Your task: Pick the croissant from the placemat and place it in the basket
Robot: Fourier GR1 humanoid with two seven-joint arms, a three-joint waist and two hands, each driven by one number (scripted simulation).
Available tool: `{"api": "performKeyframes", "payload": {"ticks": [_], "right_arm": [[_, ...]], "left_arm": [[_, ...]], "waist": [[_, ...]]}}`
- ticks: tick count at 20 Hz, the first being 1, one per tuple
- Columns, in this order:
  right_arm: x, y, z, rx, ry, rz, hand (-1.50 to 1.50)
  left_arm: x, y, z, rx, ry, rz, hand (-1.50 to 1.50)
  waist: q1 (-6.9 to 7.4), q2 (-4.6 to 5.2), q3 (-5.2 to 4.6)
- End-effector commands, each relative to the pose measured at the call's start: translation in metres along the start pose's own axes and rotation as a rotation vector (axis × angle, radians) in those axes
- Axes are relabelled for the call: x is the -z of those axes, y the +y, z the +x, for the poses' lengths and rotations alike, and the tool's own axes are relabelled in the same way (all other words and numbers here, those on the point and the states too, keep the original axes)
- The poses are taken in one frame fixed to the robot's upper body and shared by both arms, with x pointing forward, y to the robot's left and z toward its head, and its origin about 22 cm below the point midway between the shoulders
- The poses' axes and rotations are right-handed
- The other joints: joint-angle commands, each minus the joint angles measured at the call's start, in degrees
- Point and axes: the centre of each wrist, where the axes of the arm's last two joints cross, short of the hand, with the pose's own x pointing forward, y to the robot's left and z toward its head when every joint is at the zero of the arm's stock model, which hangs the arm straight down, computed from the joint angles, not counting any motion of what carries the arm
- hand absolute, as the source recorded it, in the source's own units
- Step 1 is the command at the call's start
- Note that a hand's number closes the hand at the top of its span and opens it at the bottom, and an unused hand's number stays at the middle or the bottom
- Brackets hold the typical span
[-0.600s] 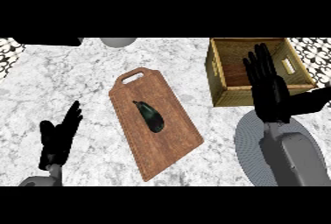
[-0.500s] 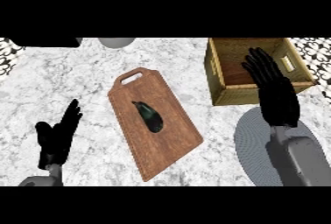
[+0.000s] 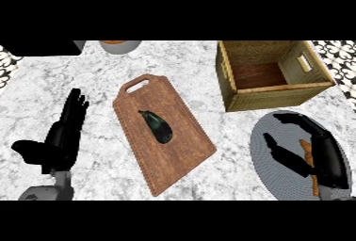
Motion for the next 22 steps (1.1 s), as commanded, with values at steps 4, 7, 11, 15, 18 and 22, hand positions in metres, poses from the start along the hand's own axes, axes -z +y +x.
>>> {"api": "performKeyframes", "payload": {"ticks": [4, 7, 11, 15, 18, 22], "right_arm": [[-0.048, 0.02, -0.011, -0.289, 0.119, -0.331, -1.5], [-0.062, -0.011, -0.033, -0.482, 0.241, -0.444, -1.5], [-0.062, -0.067, -0.032, -0.712, 0.393, -0.429, -1.5], [-0.07, -0.084, -0.018, -0.865, 0.568, -0.259, -1.5], [-0.063, -0.076, 0.015, -0.889, 0.644, -0.171, -1.5], [-0.053, -0.059, 0.077, -0.855, 0.697, -0.07, -1.5]], "left_arm": [[-0.006, -0.013, 0.007, -0.027, -0.04, -0.014, 0.0], [-0.016, -0.008, 0.002, -0.02, -0.04, 0.004, 0.0], [-0.012, -0.001, 0.012, -0.017, -0.055, -0.005, 0.0], [-0.017, 0.001, 0.006, 0.007, -0.048, 0.001, 0.0], [-0.02, -0.009, 0.007, -0.008, -0.056, -0.029, 0.0], [-0.011, -0.015, 0.014, -0.019, -0.067, -0.04, 0.0]], "waist": [[-0.2, 0.28, -0.16], [-0.58, 0.28, -0.48], [-0.75, 0.46, -0.81], [-0.13, 0.73, -1.0], [1.02, 0.7, -0.78], [1.53, 0.79, -0.43]]}}
